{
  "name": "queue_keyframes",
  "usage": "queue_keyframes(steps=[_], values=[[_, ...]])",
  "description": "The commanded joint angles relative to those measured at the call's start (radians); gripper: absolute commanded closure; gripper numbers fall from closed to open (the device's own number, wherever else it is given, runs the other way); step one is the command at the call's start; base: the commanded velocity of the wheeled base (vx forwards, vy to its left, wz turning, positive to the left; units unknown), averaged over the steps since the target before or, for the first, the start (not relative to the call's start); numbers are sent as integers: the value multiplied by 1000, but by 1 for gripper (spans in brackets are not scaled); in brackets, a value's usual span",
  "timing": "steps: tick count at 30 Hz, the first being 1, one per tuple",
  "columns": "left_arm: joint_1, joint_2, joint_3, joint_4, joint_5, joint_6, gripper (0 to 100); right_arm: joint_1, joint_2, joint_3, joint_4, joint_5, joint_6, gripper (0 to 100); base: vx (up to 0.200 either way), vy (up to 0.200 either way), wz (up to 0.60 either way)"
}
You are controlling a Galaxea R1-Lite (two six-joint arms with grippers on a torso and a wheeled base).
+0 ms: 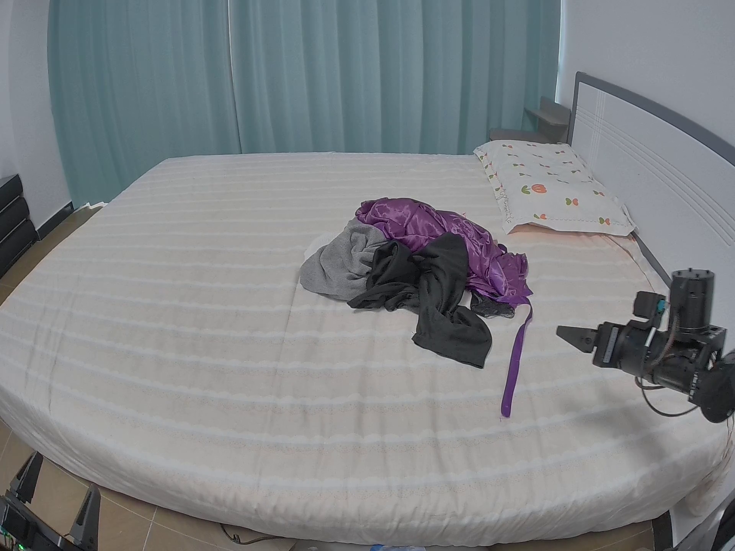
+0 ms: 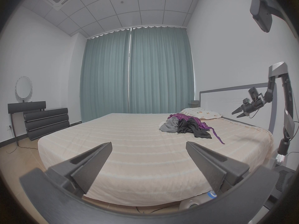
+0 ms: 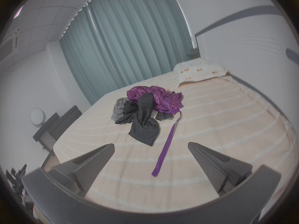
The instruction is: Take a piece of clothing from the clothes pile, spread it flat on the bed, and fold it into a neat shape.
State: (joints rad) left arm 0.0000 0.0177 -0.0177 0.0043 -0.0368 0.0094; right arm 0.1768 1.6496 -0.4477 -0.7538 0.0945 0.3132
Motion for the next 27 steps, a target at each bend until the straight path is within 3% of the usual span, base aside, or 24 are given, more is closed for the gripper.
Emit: queue_keyframes(steps=[1, 5, 17, 21, 27], values=[[0, -18, 18, 0, 0, 0, 0, 55, 570, -267, -200, -50, 162, 0, 0, 0, 0], [0, -18, 18, 0, 0, 0, 0, 73, 665, -368, -188, -52, 219, 0, 0, 0, 0], [0, -18, 18, 0, 0, 0, 0, 142, 845, -623, -131, -90, 230, 0, 0, 0, 0], [0, -18, 18, 0, 0, 0, 0, 161, 889, -750, -42, -93, 264, 0, 0, 0, 0], [0, -18, 18, 0, 0, 0, 0, 171, 935, -804, -13, -108, 268, 0, 0, 0, 0]])
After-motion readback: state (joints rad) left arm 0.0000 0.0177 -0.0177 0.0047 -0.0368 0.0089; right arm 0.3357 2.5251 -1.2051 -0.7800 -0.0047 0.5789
